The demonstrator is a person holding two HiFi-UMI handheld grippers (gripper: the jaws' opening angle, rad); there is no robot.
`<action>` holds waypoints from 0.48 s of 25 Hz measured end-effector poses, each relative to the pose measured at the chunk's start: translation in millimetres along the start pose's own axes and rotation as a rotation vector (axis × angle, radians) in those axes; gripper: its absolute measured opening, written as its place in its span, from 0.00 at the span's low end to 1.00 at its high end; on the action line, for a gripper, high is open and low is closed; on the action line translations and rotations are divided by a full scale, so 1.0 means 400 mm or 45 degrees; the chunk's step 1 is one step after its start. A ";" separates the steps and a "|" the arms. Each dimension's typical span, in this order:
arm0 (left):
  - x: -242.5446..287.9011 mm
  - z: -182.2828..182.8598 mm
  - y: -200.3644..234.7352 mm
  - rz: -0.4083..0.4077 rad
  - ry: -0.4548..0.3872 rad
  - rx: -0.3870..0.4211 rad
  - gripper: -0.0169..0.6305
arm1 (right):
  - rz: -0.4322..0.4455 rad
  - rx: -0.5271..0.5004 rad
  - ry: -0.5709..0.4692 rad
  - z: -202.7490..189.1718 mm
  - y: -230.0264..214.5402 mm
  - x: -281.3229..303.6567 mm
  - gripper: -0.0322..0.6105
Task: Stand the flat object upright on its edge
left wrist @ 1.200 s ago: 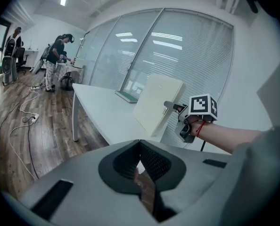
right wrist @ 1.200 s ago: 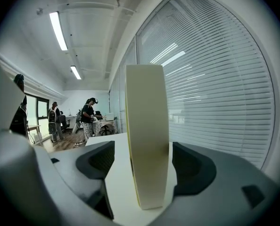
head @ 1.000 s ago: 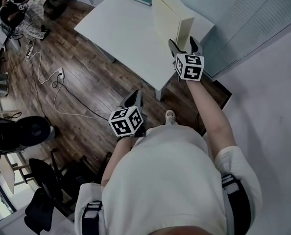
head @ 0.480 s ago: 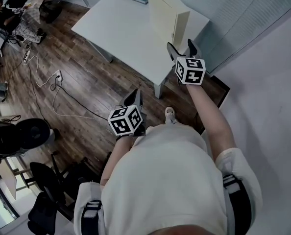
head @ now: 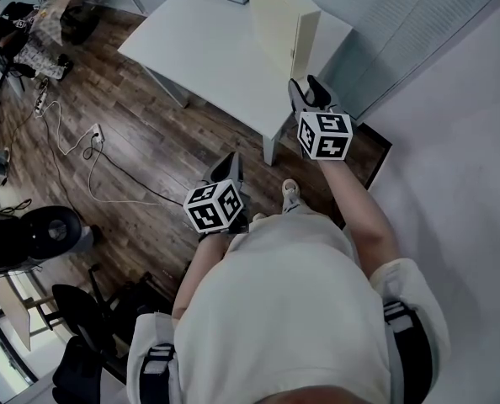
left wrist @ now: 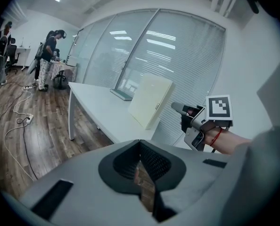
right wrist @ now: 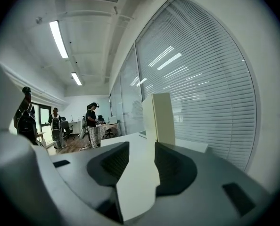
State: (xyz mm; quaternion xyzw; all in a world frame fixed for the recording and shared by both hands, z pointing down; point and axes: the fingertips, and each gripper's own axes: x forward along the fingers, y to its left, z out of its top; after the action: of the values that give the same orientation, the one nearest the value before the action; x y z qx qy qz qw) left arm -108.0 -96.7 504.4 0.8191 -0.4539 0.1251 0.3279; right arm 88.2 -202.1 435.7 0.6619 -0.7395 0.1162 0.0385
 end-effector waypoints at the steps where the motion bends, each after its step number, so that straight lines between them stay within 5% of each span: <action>1: -0.004 0.000 0.001 -0.002 -0.002 -0.001 0.06 | -0.002 -0.004 -0.004 0.001 0.007 -0.010 0.31; 12: -0.062 -0.009 0.016 0.001 -0.022 -0.013 0.06 | 0.011 0.045 -0.040 0.003 0.080 -0.138 0.12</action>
State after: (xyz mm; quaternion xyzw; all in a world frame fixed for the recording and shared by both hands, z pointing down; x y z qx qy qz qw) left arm -126.7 -80.4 497.4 0.8183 -0.4576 0.1158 0.3280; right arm 63.2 -145.7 419.1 0.6609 -0.7408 0.1190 0.0149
